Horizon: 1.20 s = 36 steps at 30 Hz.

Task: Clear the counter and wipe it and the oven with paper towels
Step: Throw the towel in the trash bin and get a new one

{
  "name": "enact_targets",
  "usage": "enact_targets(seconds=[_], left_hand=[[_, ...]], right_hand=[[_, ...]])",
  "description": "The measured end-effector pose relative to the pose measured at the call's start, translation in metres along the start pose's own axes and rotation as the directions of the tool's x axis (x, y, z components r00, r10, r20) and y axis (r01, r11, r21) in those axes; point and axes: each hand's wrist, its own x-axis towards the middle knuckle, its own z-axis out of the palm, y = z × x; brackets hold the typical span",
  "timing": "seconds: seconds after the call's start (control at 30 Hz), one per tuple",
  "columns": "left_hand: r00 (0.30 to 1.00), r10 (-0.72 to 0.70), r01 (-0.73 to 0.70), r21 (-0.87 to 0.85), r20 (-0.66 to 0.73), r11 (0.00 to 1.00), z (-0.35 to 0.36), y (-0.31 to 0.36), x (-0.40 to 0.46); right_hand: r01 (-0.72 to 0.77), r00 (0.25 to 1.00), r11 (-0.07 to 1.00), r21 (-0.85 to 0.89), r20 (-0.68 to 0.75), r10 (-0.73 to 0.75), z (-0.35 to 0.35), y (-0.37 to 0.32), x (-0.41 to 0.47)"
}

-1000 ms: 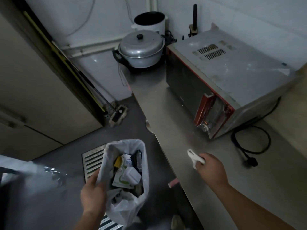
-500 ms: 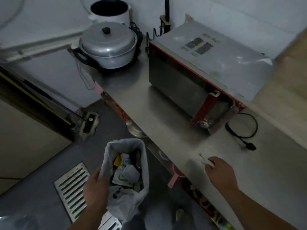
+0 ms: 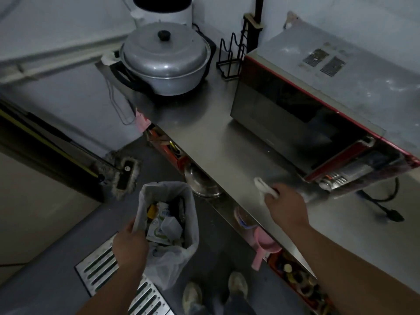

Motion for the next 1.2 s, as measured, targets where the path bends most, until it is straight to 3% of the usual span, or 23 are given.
enact_targets(seconds=[0.2, 0.37, 0.5, 0.63, 0.8, 0.97, 1.1, 1.2], left_hand=[[0.999, -0.044, 0.037, -0.207, -0.031, 0.978, 0.033, 0.015, 0.038], [0.999, -0.034, 0.027, -0.336, -0.015, 0.942, 0.071, 0.033, 0.070], [0.993, -0.116, 0.092, -0.441, -0.027, 0.893, 0.100, 0.035, 0.091], [0.993, -0.114, 0.093, -0.416, -0.025, 0.905, 0.123, 0.032, 0.107], [0.989, -0.145, 0.114, -0.459, -0.032, 0.881, 0.153, 0.043, 0.121], [0.991, -0.130, 0.113, -0.526, 0.005, 0.843, 0.169, 0.062, 0.123], [0.994, -0.102, 0.102, -0.551, 0.031, 0.828, 0.169, 0.086, 0.113], [0.997, -0.072, 0.070, -0.507, 0.017, 0.859, 0.159, 0.091, 0.112]], right_hand=[[0.095, 0.994, 0.991, -0.094, -0.048, -0.100, 0.028, -0.041, 0.089], [0.074, 0.991, 0.993, -0.090, -0.107, -0.084, 0.055, -0.064, 0.173], [0.072, 0.990, 0.993, -0.094, -0.111, -0.082, 0.078, -0.075, 0.236], [0.097, 0.987, 0.982, -0.162, -0.114, -0.116, 0.102, -0.084, 0.284], [0.202, 0.977, 0.950, -0.237, -0.016, -0.211, 0.139, -0.096, 0.304], [0.365, 0.929, 0.891, -0.269, 0.039, -0.369, 0.158, -0.114, 0.260], [0.548, 0.824, 0.830, -0.104, 0.241, -0.513, 0.160, -0.126, 0.204], [0.479, 0.770, 0.868, 0.129, 0.413, -0.486, 0.146, -0.138, 0.192]])
